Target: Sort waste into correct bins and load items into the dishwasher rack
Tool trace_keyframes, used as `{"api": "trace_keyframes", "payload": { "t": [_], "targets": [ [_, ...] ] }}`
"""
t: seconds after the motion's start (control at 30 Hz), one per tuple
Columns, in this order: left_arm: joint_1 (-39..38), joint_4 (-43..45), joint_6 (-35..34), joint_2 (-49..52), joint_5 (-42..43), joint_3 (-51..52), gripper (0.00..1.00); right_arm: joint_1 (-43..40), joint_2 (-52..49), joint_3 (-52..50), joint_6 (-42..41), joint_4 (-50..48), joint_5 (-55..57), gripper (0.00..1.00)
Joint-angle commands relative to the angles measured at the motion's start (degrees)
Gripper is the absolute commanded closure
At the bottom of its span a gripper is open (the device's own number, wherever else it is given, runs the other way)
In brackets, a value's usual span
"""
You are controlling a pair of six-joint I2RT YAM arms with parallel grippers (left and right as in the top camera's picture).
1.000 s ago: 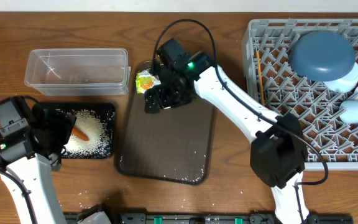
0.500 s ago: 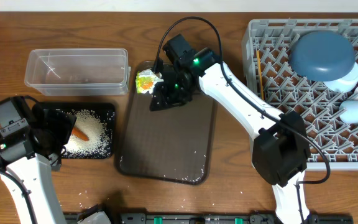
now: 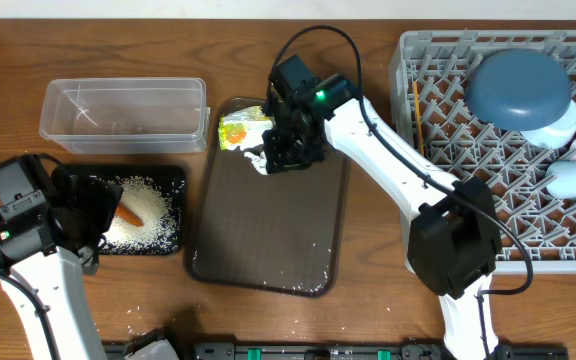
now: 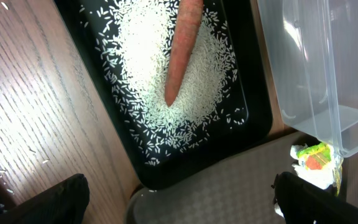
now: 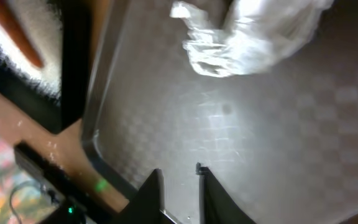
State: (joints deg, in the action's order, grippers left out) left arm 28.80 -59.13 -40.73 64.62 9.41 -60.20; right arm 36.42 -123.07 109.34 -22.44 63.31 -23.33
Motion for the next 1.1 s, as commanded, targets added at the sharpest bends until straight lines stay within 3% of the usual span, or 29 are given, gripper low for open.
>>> {"api": "trace_keyframes", "payload": {
  "t": [0.0, 0.03, 0.07, 0.1, 0.6, 0.63, 0.7, 0.73, 0.77, 0.8, 0.83, 0.87, 1.07],
  "targets": [
    [0.2, -0.2, -0.5, 0.1, -0.9, -1.2, 0.03, -0.7, 0.9, 0.3, -1.7, 0.2, 4.9, 0.01],
    [0.2, -0.2, -0.5, 0.1, -0.9, -1.2, 0.03, -0.8, 0.9, 0.3, -1.7, 0.3, 4.9, 0.2],
    [0.2, -0.2, -0.5, 0.1, -0.9, -1.2, 0.03, -1.0, 0.9, 0.3, -1.5, 0.4, 4.9, 0.82],
    [0.2, -0.2, -0.5, 0.1, -0.9, -1.2, 0.03, -1.2, 0.9, 0.3, -1.5, 0.5, 4.9, 0.99],
    [0.2, -0.2, -0.5, 0.1, -1.0, -1.2, 0.02, -1.6, 0.9, 0.3, -1.5, 1.7, 4.9, 0.99],
    [0.2, -0.2, -0.5, 0.1, -1.0, -1.2, 0.03, -1.6, 0.9, 0.3, -1.5, 1.7, 4.9, 0.92],
    [0.2, -0.2, -0.5, 0.1, -1.0, -1.2, 0.03, -1.6, 0.9, 0.3, -1.5, 1.8, 4.9, 0.3],
    [0.2, -0.2, -0.5, 0.1, -0.9, -1.2, 0.03, -1.6, 0.9, 0.3, -1.5, 1.9, 4.9, 0.23],
    [0.2, -0.2, -0.5, 0.1, -1.0, -1.2, 0.03, -1.6, 0.9, 0.3, -1.5, 1.9, 4.9, 0.26],
    [0.2, -0.2, -0.5, 0.1, -0.9, -1.2, 0.03, -1.6, 0.9, 0.3, -1.5, 1.8, 4.9, 0.39],
    [0.2, -0.2, -0.5, 0.1, -0.9, -1.2, 0.02, -1.6, 0.9, 0.3, -1.5, 1.8, 4.9, 0.86],
    [0.2, -0.2, -0.5, 0.1, -1.0, -1.2, 0.03, -1.6, 0.9, 0.3, -1.6, 1.8, 4.9, 0.99],
    [0.2, -0.2, -0.5, 0.1, -1.0, -1.2, 0.03, -1.5, 0.9, 0.3, -1.5, 1.8, 5.2, 0.99]
  ]
}}
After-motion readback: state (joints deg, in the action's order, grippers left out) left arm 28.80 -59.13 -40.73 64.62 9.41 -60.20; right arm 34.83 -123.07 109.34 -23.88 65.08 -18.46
